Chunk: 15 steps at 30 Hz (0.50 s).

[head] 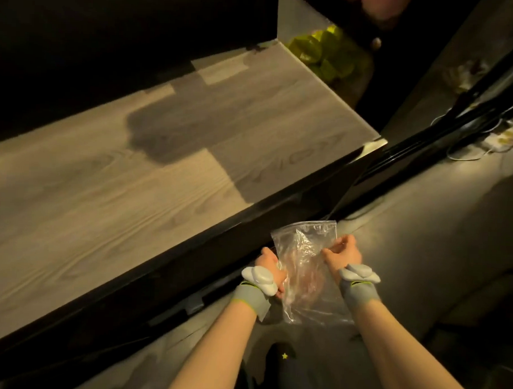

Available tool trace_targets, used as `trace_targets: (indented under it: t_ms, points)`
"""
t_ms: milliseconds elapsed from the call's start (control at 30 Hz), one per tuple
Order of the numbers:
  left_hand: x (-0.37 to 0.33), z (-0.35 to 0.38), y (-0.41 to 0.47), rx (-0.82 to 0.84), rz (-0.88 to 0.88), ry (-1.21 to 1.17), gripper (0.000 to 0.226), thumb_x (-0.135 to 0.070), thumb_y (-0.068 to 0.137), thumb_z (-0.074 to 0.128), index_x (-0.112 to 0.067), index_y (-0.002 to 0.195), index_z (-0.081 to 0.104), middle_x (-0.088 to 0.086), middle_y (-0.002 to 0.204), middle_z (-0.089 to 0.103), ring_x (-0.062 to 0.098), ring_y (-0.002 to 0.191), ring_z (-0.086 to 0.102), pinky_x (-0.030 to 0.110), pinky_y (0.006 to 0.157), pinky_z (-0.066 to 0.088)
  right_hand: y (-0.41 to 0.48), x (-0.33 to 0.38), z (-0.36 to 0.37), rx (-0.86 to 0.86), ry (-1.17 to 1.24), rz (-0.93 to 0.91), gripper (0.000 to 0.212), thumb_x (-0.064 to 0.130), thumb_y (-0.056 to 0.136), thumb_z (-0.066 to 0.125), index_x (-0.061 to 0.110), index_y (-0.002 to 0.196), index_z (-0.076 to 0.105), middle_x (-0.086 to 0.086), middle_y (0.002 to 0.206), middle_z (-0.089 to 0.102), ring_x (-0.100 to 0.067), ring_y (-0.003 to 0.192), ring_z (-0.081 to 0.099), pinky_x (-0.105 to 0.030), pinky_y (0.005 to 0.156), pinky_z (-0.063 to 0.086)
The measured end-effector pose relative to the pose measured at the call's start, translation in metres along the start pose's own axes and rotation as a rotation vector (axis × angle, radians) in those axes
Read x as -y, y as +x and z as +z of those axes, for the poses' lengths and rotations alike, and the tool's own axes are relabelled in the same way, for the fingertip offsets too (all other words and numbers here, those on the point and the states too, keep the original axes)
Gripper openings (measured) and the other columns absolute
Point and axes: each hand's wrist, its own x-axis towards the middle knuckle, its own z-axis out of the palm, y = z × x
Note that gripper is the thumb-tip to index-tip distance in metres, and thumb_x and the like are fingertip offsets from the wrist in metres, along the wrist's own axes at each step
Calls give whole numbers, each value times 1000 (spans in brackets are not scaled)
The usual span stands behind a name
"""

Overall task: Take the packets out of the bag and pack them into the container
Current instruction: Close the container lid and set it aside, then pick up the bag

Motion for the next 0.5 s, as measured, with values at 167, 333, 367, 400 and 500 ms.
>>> trace_targets:
  t_ms: [167, 333, 367, 400, 500]
  points:
    - [45, 43, 80, -100, 92, 11, 30, 2, 85, 45, -21, 66, 41, -2, 61, 41, 23, 58, 48, 41, 68, 54, 63, -63, 55, -29, -55, -70, 14, 9, 85, 56, 11, 89, 43, 2, 69, 51, -25, 72, 50, -30, 70, 38]
    - [95, 83, 183, 11, 90, 95, 26, -3, 85, 45, -11, 97, 67, 17, 101, 67, 32, 94, 64, 38, 90, 52, 133, -136, 125, 12, -168, -129, 16, 10, 82, 57, 14, 96, 64, -6, 97, 67, -27, 93, 62, -31, 81, 48]
    - [106, 91, 206, 50, 92, 162, 21, -6, 85, 49, -19, 89, 65, 14, 101, 65, 29, 95, 61, 37, 95, 51, 148, -150, 139, 56, -246, -141, 26, 13, 82, 59, 15, 108, 65, -6, 112, 67, -27, 105, 62, -31, 90, 48]
    - [114, 98, 224, 88, 86, 218, 19, -9, 84, 53, -27, 82, 60, 11, 101, 61, 26, 96, 58, 36, 98, 48, 163, -165, 152, 90, -330, -154, 37, 17, 82, 60, 17, 119, 62, -4, 125, 62, -26, 117, 58, -32, 97, 47]
    - [137, 120, 266, 179, 71, 344, 37, -16, 84, 59, -15, 121, 59, 11, 130, 57, 27, 120, 54, 33, 104, 43, 192, -198, 181, 153, -528, -150, 52, 27, 81, 60, 19, 132, 52, -2, 147, 43, -22, 137, 39, -32, 106, 40]
